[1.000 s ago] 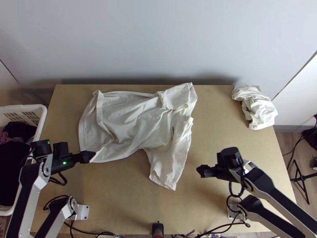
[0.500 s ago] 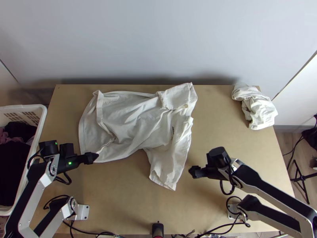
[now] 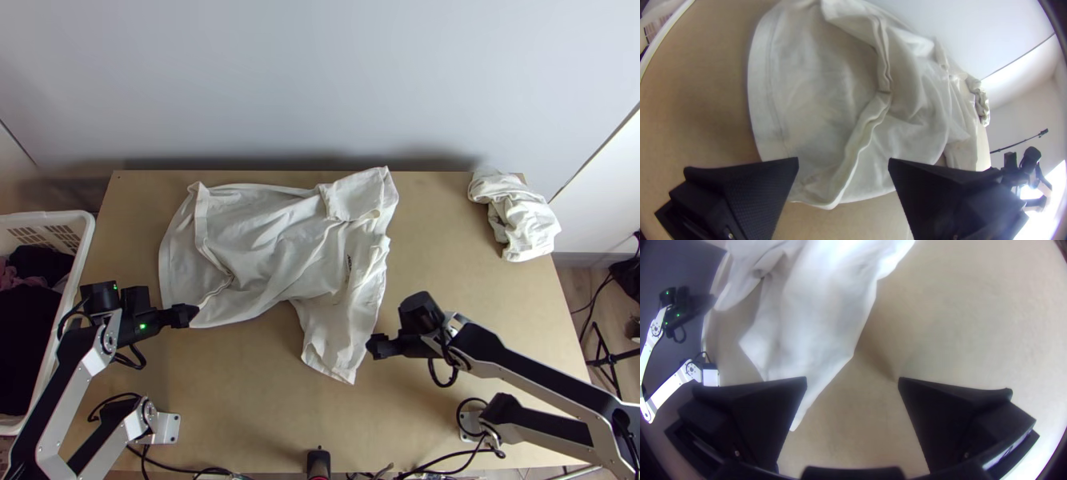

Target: Fold the t-shirt

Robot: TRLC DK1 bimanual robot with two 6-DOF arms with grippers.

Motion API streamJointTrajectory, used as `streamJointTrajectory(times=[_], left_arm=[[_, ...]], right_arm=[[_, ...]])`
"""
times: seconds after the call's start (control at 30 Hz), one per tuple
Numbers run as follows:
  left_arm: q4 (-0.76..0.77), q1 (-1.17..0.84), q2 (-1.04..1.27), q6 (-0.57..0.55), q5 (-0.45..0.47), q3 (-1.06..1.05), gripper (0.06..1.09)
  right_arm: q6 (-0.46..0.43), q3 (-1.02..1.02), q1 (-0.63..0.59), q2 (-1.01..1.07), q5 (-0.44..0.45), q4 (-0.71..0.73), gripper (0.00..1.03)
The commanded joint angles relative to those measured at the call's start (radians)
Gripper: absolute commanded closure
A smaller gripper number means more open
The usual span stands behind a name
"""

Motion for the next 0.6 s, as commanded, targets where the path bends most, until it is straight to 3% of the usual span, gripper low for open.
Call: streamJointTrajectory(times=[0.0,0.57], left_arm=[[0.009,-0.002,0.007,-0.002,-0.006,-0.010,0.11],[0.027,-0.005,0.007,-0.026,-0.020,-0.013,0.11]], right_arm=[[0.001,0.023,0.070,0.054,-0.012,0.007,0.07],[0.000,0.130,0.257,0.180,-0.069,-0.061,0.05]])
